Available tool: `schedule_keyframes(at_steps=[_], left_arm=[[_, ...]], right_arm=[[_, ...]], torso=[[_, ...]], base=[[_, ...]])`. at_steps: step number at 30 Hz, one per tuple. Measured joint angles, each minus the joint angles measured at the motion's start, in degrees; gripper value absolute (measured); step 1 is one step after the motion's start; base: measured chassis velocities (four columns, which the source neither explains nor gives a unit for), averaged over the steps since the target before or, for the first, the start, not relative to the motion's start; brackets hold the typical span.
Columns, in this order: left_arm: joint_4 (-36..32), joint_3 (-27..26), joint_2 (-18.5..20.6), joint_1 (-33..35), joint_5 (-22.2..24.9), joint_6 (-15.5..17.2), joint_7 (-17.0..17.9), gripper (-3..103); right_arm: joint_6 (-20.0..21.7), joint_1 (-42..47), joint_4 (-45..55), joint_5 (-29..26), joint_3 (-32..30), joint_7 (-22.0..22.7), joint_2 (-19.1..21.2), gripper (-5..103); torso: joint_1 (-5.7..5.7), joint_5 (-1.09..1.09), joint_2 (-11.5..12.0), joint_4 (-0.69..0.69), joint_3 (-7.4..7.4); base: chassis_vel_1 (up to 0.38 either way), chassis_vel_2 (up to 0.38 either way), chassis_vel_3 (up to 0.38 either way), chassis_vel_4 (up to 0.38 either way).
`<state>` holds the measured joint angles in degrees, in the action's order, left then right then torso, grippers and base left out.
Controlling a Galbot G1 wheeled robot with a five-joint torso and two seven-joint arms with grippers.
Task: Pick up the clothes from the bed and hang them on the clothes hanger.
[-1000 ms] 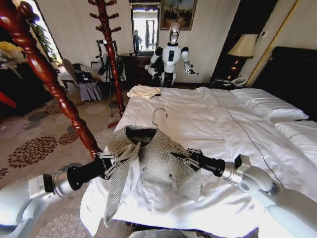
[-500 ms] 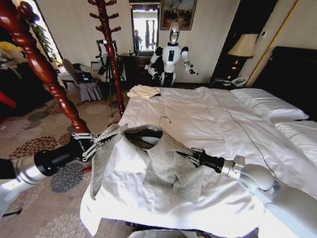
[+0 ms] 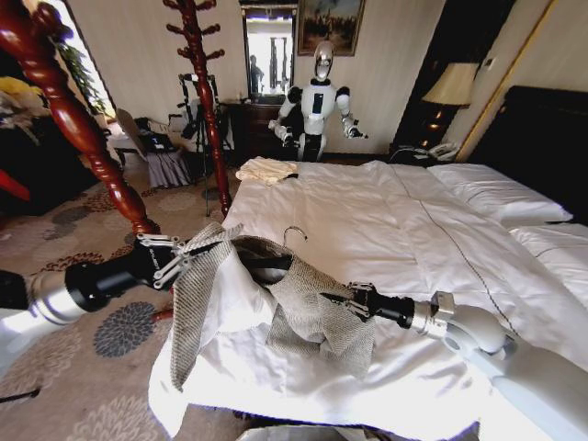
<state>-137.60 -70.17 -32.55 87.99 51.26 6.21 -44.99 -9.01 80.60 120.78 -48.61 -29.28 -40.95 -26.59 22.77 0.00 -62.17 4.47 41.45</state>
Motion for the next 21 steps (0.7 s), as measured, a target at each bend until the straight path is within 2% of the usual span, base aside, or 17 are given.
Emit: schedule_keyframes(at_steps=[4, 9, 14, 18, 21], left_arm=[[-0.9, 1.3, 2.2, 1.4, -1.8, -0.1, -1.9, 0], [-1.1, 2.4, 2.4, 2.5, -3.9, -0.5, -3.7, 0], [-0.8, 3.9, 1.6, 2.8, -6.1, -1.2, -4.2, 0], [-0.1, 6.2, -0.6, 3.5, -9.7, -2.8, -4.8, 0], [0.1, 6.6, -1.4, 3.7, -10.8, -3.5, -4.7, 0]], right_arm=[[-0.4, -1.0, 1.6, -5.8, 0.7, -0.6, -0.1, 20], [-0.6, -1.4, 3.1, -10.5, 0.4, -0.3, -0.2, 20], [-0.7, -1.3, 4.2, -14.2, 0.2, 0.4, -0.3, 20], [-0.7, -0.9, 5.8, -20.3, 0.3, 1.1, -0.9, 20], [-0.7, -0.9, 6.3, -22.7, 0.3, 1.5, -1.0, 20]], torso=[[0.0, 0.01, 0.0, 0.0, 0.0], [0.0, 0.0, 0.0, -0.01, 0.0], [0.0, 0.0, 0.0, 0.0, 0.0], [0.0, 0.0, 0.0, -0.01, 0.0], [0.0, 0.0, 0.0, -0.01, 0.0]], base=[[0.0, 0.0, 0.0, 0.0], [0.0, 0.0, 0.0, 0.0], [0.0, 0.0, 0.0, 0.0], [0.0, 0.0, 0.0, 0.0], [0.0, 0.0, 0.0, 0.0]])
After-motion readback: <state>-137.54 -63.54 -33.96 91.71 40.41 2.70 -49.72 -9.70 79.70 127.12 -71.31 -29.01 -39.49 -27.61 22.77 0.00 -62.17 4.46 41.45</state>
